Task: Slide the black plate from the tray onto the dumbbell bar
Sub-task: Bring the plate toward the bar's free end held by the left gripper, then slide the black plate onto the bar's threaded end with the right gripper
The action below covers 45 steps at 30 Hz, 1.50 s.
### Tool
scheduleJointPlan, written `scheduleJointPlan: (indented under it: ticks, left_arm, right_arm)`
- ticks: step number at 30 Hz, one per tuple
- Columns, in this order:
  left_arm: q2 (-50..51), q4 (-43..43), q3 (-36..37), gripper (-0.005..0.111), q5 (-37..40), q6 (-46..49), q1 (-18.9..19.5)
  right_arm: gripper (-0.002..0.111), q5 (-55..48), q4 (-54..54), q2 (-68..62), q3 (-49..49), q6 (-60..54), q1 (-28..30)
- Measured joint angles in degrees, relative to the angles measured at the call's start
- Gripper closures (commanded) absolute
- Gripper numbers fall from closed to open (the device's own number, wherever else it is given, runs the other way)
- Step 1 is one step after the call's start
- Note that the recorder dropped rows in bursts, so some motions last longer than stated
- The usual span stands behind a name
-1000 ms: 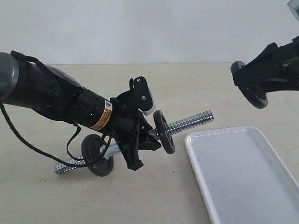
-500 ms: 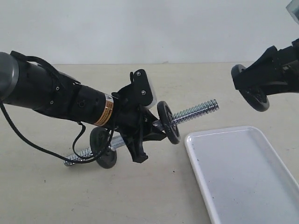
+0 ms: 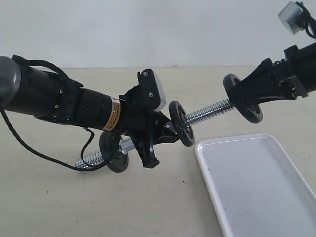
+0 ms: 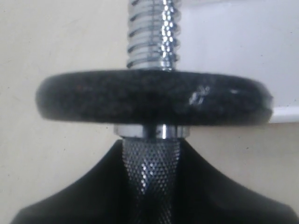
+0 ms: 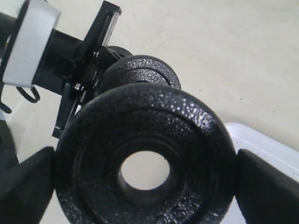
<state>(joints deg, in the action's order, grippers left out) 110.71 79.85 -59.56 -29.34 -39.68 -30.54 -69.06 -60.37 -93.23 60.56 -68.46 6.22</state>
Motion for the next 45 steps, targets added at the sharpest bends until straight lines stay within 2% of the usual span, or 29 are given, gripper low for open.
scheduleJointPlan:
  ticks: [9, 11, 17, 31, 39, 41, 43, 45]
  left_arm:
    - [0.00, -0.26, 0.00, 0.102, -3.45, 2.50, 0.07]
    - [-3.74, 0.50, 0.85, 0.102, -1.10, 2.49, -0.05]
    - [-9.94, 1.15, 1.30, 0.102, -2.26, 2.94, 0.30]
    - [-10.36, 1.49, 1.32, 0.102, -2.99, 2.95, 0.30]
    - [-10.58, 1.37, 1.32, 0.102, -3.35, 3.20, 0.30]
    - [-10.58, 1.37, 1.44, 0.102, -2.96, 3.09, 0.30]
    - [-10.58, 1.37, 1.58, 0.102, -2.96, 3.11, 0.30]
    - [-10.58, 1.37, 1.58, 0.102, -2.96, 3.11, 0.30]
  right_arm:
    - [0.108, 0.70, -1.49, -2.85, 0.00, -1.34, 0.00]
    - [0.108, -0.52, -3.16, -2.87, 0.00, -1.59, 0.00]
    - [0.108, -5.10, -9.22, -2.04, 0.57, -1.91, -0.57]
    - [0.108, -5.41, -9.09, -2.04, 0.57, 0.83, -1.07]
    - [0.107, -3.16, -10.18, -2.04, 0.57, 0.56, -6.89]
    - [0.096, -2.41, -10.58, -2.04, 0.57, -0.16, -7.47]
    - [0.077, -2.27, -10.80, -2.15, 0.57, -0.75, -7.57]
    - [0.041, -2.27, -10.80, -2.15, 0.57, -0.97, -7.61]
